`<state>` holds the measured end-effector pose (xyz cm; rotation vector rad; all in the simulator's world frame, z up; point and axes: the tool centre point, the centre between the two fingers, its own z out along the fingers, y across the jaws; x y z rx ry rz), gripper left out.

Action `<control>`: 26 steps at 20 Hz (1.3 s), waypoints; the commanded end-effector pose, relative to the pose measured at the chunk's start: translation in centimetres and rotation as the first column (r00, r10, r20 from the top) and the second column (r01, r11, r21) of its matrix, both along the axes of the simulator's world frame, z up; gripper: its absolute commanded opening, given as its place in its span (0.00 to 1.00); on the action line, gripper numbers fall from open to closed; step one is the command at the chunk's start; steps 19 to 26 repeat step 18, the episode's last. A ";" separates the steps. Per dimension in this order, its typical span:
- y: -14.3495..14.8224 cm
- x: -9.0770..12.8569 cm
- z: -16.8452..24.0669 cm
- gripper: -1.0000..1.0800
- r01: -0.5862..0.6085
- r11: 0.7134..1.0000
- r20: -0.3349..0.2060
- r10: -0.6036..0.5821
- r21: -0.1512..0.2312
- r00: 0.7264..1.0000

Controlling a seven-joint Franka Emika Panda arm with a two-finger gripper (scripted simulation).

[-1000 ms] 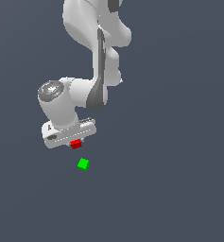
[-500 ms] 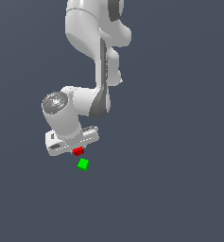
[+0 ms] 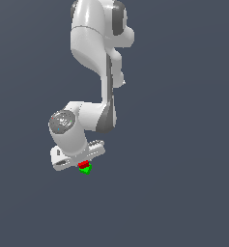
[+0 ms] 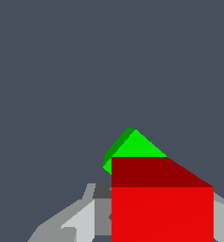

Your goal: Stack the red cube on top of the green cube.

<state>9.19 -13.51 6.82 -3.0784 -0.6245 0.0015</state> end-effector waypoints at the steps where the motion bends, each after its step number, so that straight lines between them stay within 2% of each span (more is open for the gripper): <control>1: 0.2 0.6 -0.3 0.00 0.001 1.000 0.001 -0.001 0.000 1.000; 8: 0.3 1.1 -0.7 0.00 0.001 1.000 0.001 -0.001 0.000 1.000; 9: 0.3 1.1 -0.7 0.96 0.001 1.000 0.001 -0.001 0.000 1.000; 26: 0.3 1.1 -0.7 0.96 0.001 1.000 0.001 -0.001 0.000 1.000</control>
